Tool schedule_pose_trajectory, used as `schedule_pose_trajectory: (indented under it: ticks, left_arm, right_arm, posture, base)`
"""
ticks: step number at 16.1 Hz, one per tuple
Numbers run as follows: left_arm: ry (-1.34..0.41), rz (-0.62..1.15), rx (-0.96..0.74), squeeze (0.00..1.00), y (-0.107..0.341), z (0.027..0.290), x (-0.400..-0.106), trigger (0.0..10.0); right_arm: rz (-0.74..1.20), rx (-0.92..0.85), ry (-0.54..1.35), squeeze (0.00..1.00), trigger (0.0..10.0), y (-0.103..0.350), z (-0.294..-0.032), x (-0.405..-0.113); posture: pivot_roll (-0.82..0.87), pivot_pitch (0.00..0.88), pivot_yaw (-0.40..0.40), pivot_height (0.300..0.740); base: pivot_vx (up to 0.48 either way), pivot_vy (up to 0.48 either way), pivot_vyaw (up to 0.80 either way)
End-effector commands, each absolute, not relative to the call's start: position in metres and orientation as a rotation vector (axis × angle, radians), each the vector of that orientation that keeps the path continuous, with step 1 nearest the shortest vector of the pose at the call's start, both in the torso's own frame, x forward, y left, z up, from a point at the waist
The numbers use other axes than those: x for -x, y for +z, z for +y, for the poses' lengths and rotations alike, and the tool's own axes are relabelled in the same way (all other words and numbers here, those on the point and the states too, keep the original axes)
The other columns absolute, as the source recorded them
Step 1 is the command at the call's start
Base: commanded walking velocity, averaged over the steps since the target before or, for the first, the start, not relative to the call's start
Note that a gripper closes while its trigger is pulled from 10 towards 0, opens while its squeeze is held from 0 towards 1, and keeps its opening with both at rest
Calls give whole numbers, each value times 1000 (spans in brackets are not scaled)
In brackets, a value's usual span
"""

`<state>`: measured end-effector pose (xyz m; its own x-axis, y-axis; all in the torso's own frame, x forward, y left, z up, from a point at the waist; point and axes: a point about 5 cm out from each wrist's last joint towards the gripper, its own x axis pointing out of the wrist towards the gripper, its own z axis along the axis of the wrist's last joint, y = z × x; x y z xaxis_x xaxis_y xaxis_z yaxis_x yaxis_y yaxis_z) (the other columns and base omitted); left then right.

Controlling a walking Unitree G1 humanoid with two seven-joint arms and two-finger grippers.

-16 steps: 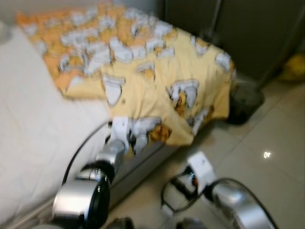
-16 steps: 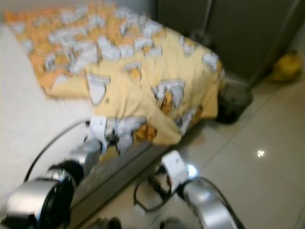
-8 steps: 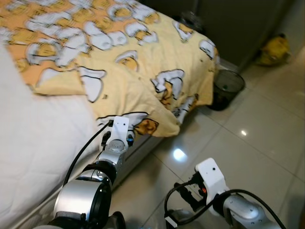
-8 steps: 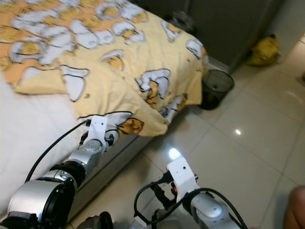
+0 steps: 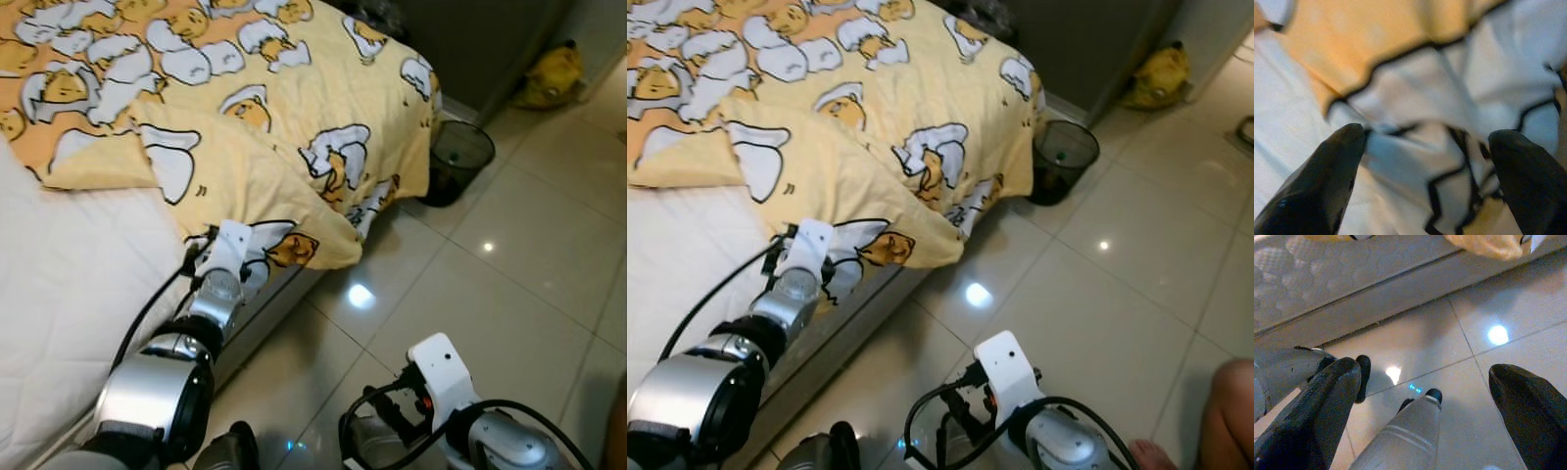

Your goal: Clean up the room

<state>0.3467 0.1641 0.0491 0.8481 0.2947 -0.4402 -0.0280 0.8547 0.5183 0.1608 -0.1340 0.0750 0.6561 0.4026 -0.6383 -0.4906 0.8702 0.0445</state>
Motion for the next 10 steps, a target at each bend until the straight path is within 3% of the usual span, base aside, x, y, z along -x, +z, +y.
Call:
schedule_pose_trajectory:
  ticks: [1,5,10]
  left_arm:
    - [176,601,-567,0,35,171,-336,0]
    - [142,562,-702,0,37,177,-336,0]
    - [115,574,-682,0,37,177,-337,0]
  right_arm:
    - [697,133,514,0,10000,78,-132,-155]
    - [705,135,511,0,10000,81,-134,-151]
    - [716,135,508,0,10000,81,-135,-149]
  posture:
    - [-589,248,-14,740]
    - [-596,263,-26,740]
    - [-592,268,-28,740]
  base:
    - [0,0,0]
    - [0,0,0]
    - [0,0,0]
